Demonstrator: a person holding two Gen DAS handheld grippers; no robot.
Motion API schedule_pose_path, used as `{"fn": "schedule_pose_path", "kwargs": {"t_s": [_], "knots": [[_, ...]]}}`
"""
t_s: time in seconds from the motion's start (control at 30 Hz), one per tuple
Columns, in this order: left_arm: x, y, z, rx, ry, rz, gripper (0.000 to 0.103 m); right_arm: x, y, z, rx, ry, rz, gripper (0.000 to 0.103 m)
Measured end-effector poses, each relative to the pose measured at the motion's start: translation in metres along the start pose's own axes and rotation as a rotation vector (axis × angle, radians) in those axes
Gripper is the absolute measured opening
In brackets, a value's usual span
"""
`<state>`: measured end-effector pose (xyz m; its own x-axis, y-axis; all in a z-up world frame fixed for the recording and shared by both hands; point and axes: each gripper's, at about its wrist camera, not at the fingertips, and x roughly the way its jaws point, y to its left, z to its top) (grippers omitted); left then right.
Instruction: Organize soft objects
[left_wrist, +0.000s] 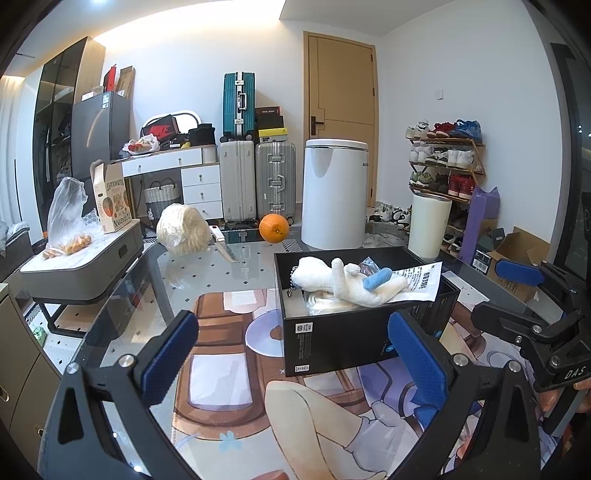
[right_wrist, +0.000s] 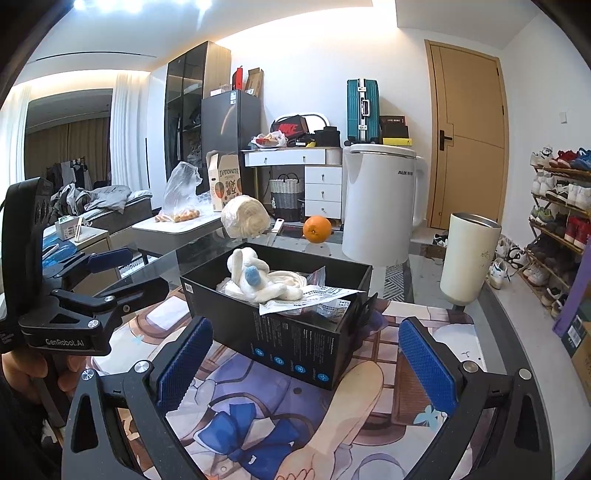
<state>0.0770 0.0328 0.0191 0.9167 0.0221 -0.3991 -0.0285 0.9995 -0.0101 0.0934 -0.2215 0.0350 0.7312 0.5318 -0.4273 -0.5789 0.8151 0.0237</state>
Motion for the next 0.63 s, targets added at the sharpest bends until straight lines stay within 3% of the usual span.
{"fn": "schedule_pose_path", "kwargs": {"t_s": [0.63], "knots": [[-0.0012,-0.0017,0.0009,0.006,-0.005,0.006,0.103,0.0,-0.0004,-0.0005,0.001,-0.001,0.002,0.102]]}}
